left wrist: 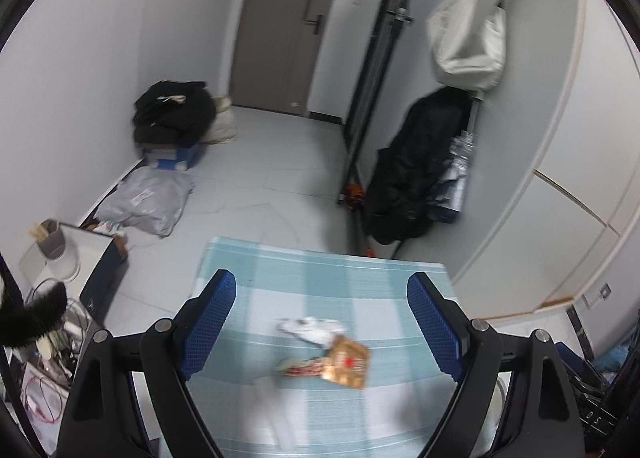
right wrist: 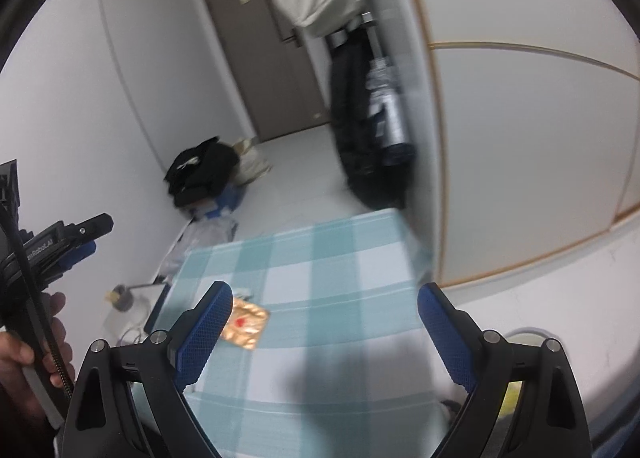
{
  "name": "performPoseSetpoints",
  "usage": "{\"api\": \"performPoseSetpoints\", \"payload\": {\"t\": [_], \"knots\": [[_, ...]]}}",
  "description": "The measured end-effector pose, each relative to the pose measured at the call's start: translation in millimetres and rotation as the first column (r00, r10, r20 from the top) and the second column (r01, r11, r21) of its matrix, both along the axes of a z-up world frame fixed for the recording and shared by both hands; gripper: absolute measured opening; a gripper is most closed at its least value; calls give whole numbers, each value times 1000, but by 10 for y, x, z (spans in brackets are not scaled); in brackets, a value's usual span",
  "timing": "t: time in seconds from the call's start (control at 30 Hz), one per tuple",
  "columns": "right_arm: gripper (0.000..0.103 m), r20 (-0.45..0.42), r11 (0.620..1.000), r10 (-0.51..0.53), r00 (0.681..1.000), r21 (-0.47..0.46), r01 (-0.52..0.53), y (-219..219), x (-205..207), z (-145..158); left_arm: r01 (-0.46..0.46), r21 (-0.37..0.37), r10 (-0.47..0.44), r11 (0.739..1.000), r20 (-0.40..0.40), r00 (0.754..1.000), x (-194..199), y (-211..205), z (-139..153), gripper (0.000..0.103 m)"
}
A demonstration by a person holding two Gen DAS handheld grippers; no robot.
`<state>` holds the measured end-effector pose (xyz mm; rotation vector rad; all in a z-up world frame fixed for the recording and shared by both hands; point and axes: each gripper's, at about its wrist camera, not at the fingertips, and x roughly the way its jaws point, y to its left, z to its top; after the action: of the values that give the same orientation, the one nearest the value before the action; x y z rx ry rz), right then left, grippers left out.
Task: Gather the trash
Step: 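Move both open tools back from the bin to the table, then grasp the white crumpled tissue on the tablecloth with the right gripper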
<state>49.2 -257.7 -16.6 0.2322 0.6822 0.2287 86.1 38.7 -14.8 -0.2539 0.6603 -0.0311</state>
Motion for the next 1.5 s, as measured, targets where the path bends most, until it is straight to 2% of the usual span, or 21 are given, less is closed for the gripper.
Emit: {"api": "performPoseSetpoints", "payload": {"t": [0.17,0.33,0.5,0.73,0.8,0.93,1.03,1.27,1.43,1.5], "knots": [[94,-8,997,65,998,-31,-65,383,119,-106,-39,-8,39,999,-6,999,27,257,-160,85],[94,-47,990,119,992,-66,-122,667,212,-250,-96,-24,95,995,-51,994,13,492,-415,85],[94,-82,981,153,985,-106,-161,854,281,-363,-85,-73,79,994,-84,993,46,621,-621,85],[94,-137,971,183,974,-127,-200,1061,516,-474,-76,-132,58,988,-134,989,80,790,-768,85],[94,-167,969,197,966,-116,-218,1135,632,-520,-78,-143,56,987,-148,987,109,830,-807,85],[94,-282,977,209,936,35,-208,1207,995,-679,-79,-179,47,981,-176,983,157,906,-866,85],[94,-331,975,221,917,58,-214,1349,1202,-794,-84,-194,48,977,-187,981,178,972,-895,85],[94,-432,965,243,868,13,-263,1827,1499,-1084,-111,-242,60,964,-209,976,232,1113,-950,85],[93,-475,967,206,856,-35,-252,2012,1608,-1248,-130,-273,71,953,-218,973,244,1186,-964,85],[88,-480,969,184,858,-59,-241,2063,1617,-1297,-136,-287,73,948,-220,973,245,1213,-972,85]]}}
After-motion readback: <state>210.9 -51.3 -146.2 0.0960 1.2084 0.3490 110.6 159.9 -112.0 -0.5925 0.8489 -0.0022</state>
